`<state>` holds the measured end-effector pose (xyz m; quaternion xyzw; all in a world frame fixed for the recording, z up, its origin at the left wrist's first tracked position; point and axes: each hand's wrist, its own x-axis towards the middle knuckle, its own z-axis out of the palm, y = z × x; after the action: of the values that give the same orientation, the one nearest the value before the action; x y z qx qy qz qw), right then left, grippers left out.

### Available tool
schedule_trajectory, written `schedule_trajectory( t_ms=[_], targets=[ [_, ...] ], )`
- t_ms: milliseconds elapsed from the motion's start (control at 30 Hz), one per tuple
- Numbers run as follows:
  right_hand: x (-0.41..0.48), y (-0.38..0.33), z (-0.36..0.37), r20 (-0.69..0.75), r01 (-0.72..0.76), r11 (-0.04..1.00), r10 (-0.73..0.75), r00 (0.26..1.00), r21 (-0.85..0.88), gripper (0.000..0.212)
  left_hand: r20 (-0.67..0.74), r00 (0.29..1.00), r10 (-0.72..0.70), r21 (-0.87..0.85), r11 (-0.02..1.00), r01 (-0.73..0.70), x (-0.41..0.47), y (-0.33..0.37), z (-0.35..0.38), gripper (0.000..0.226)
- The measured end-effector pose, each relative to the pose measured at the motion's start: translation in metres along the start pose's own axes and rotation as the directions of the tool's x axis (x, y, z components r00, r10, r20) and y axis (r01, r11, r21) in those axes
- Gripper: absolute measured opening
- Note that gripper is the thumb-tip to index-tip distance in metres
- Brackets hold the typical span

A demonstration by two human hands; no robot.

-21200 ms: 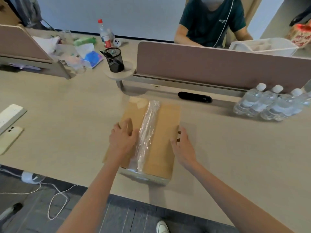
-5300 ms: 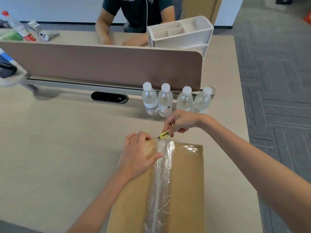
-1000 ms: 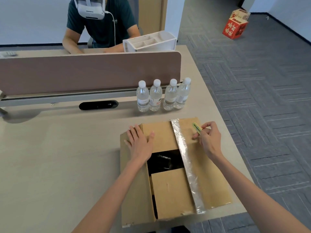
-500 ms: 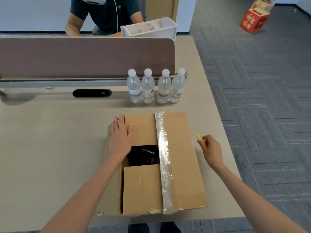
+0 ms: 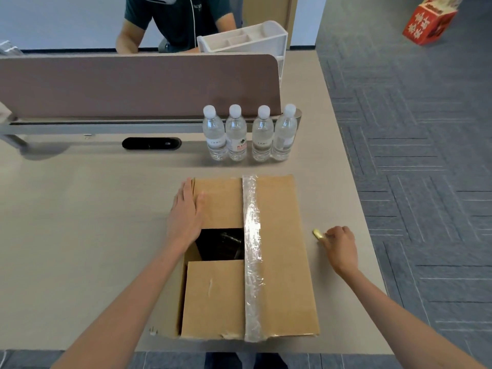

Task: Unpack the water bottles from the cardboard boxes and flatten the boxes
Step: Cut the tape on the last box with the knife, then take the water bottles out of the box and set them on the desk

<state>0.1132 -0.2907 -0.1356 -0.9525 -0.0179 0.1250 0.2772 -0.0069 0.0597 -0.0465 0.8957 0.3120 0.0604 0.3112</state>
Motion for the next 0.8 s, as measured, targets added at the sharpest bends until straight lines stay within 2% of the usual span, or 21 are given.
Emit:
schedule_trajectory(
  t_ms=[100, 167, 233, 300, 400, 467, 533, 633, 800],
  targets=[
    [0.01, -0.038, -0.016, -0.136, 0.033, 0.988, -0.012, 0.991, 0.151, 0.02, -0.001, 1.0, 0.0, -0.011, 1.0, 0.0, 0.0, 0.001, 0.0, 0.063],
    [0.014, -0.084, -0.03, -0.255, 0.169, 0.953, -0.103, 0.961, 0.252, 0.016, -0.001, 1.0, 0.001, -0.008, 1.0, -0.001, -0.001, 0.001, -0.001, 0.063],
    [0.011, -0.135, -0.039, -0.309, 0.298, 0.909, -0.206, 0.928, 0.29, 0.015, -0.004, 1.0, 0.006, -0.01, 1.0, -0.006, -0.001, 0.001, -0.002, 0.062],
    [-0.001, -0.181, -0.039, -0.265, 0.4, 0.886, -0.337, 0.903, 0.235, 0.022, -0.008, 1.0, 0.006, -0.019, 1.0, -0.006, -0.001, 0.001, -0.002, 0.06],
    [-0.03, -0.226, -0.023, -0.015, 0.521, 0.85, -0.521, 0.853, 0.082, 0.065, -0.01, 1.0, 0.002, -0.025, 1.0, -0.002, -0.001, 0.003, -0.004, 0.057],
    [-0.044, -0.233, -0.009, 0.101, 0.574, 0.818, -0.569, 0.816, -0.033, 0.085, -0.011, 1.0, -0.001, -0.023, 1.0, 0.001, -0.001, 0.003, -0.004, 0.056],
    [-0.045, -0.229, -0.005, 0.106, 0.555, 0.83, -0.548, 0.83, -0.057, 0.087, -0.007, 1.0, 0.001, -0.025, 1.0, -0.001, -0.001, 0.002, -0.003, 0.056],
    [-0.04, -0.221, -0.017, 0.093, 0.508, 0.86, -0.511, 0.855, 0.053, 0.082, 0.005, 1.0, -0.001, -0.029, 1.0, 0.001, -0.001, 0.003, -0.003, 0.057],
    [-0.038, -0.217, -0.052, -0.024, 0.571, 0.767, -0.591, 0.806, 0.292, 0.059, 0.022, 1.0, -0.005, -0.014, 1.0, 0.005, -0.002, 0.004, -0.005, 0.061]
  ],
)
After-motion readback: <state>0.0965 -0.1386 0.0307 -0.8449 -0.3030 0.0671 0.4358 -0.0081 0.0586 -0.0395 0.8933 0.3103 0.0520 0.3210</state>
